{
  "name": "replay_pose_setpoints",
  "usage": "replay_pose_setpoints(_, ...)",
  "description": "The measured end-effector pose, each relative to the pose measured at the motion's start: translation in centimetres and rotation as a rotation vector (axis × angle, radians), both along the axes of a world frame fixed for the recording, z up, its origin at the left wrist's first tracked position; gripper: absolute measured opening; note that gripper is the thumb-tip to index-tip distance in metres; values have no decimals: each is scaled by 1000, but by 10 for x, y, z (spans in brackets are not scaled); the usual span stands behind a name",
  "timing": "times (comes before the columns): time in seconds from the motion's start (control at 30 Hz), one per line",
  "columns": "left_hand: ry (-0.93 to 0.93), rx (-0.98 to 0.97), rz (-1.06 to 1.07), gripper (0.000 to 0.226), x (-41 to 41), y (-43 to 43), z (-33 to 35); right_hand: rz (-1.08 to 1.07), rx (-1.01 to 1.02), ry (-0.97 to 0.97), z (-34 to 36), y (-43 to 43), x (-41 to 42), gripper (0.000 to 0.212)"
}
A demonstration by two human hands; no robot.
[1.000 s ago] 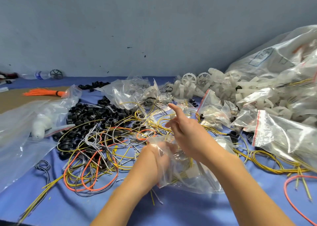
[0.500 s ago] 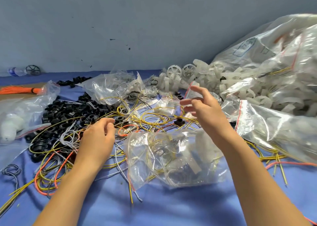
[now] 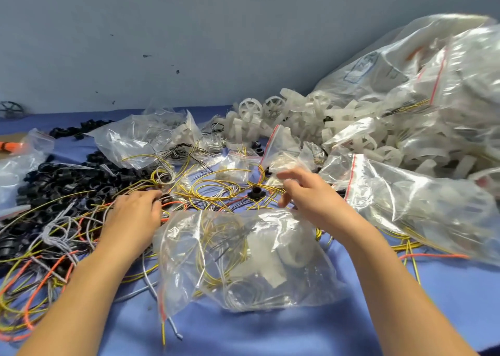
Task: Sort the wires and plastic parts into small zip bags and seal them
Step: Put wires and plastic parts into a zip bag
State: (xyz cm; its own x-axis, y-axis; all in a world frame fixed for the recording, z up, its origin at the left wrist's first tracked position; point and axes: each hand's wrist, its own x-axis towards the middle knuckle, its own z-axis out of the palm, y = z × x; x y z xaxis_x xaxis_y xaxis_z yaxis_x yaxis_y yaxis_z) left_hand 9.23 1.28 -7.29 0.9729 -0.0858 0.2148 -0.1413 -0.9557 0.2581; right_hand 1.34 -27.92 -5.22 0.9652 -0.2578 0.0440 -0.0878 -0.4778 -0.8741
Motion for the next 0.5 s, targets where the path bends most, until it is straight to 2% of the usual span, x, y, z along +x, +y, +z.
replay_pose_setpoints(0.13, -40, 63, 75, 32, 3, -2, -6, -17, -61, 17, 2, -5, -1, 23)
replay_pose_setpoints(0.33, 0, 143, 77, 40, 3, 1, -1, 28, -114, 66, 10, -9, -8, 20)
replay_pose_setpoints(0.5, -61, 237, 105, 36, -8, 3, 4, -47, -151, -78, 20, -8, -14, 23)
